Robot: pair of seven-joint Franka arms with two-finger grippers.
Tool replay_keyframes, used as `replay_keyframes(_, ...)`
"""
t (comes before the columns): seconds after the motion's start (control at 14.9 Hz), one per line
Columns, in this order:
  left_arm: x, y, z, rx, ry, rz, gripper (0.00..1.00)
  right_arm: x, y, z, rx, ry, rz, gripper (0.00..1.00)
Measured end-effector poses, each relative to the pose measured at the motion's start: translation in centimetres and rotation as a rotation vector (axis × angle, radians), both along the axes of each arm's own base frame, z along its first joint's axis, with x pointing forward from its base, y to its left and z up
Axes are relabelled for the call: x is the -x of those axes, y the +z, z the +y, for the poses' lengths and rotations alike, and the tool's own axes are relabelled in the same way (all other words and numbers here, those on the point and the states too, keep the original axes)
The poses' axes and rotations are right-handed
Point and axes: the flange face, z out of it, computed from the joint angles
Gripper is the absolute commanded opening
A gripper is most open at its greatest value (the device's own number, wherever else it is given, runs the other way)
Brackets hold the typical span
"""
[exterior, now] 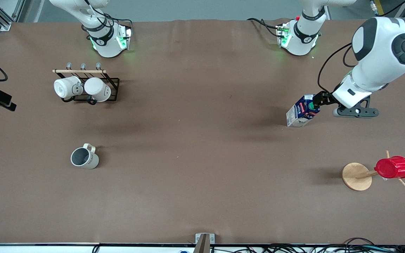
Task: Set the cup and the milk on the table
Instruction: 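Lower the left gripper and close it around the milk carton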
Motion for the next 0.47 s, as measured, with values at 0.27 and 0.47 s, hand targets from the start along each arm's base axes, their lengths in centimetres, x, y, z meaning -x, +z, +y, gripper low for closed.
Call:
replay_keyframes(0.27, 1.1, -2.7, 0.4, -0.002, 0.005, 0.006, 0.99, 0.0, 0.0, 0.0, 0.0, 0.0, 0.0, 1.0)
replay_keyframes(0.47, 1.7, -4.0, 0.4, -0.003, 0.004, 0.014, 0.99, 0.0, 0.0, -0.1, 0.0, -0.001, 0.001, 1.0)
